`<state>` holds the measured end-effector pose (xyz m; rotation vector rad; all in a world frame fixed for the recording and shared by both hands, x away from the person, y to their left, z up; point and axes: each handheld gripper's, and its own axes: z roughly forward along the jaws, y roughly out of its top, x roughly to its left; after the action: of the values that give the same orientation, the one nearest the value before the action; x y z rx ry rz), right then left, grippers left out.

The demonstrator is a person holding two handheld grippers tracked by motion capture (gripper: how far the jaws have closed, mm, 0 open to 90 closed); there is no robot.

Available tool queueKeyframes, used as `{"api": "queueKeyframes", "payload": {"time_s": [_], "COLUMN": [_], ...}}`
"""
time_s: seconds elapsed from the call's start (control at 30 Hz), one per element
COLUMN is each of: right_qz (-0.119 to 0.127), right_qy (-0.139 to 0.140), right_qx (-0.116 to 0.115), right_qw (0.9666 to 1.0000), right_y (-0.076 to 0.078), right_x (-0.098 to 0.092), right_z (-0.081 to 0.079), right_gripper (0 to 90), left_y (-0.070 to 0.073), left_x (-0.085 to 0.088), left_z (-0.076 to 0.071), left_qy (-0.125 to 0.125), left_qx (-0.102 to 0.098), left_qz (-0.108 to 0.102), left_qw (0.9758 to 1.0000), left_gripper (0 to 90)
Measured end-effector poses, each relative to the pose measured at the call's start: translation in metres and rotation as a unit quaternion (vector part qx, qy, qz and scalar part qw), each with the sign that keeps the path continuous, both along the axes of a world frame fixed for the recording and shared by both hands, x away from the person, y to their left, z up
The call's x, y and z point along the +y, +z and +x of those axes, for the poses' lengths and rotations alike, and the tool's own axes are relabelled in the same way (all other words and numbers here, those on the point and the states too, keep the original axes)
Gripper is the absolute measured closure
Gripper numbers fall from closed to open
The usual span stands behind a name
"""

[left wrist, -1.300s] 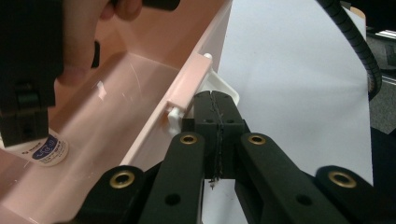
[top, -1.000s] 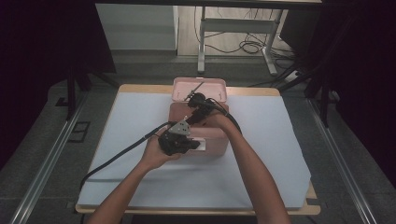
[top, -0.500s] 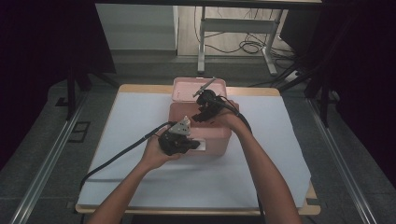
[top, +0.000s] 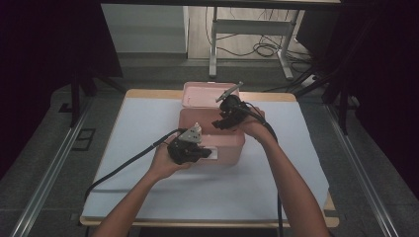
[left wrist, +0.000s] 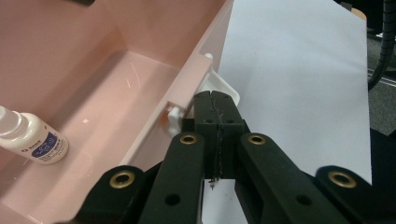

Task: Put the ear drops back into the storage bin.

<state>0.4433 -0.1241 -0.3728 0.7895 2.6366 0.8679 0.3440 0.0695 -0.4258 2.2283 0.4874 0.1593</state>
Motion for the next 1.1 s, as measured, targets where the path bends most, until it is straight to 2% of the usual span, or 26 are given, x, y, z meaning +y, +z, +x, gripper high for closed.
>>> {"api": "queueKeyframes", "payload": {"time_s": [0.53,1.1], "right_qz": [0.017,0.035], "right_qy": [-0.048,-0.101], "right_qx": [-0.006,-0.01], "right_qw": [0.9987,0.9942], "right_y": [0.007,0.008], "right_x": [-0.042,-0.074], "right_z": [0.0,0.007], "right_gripper": [47.8,47.0], "left_y": [0.0,0.0], "left_x": [0.0,0.0], "left_z": [0.0,0.0], "left_qy": [-0.001,0.0], "left_qx": [0.0,0.0], "left_qz": [0.0,0.0], "left_qw": [1.0,1.0], "left_gripper": [90.0,90.0]}}
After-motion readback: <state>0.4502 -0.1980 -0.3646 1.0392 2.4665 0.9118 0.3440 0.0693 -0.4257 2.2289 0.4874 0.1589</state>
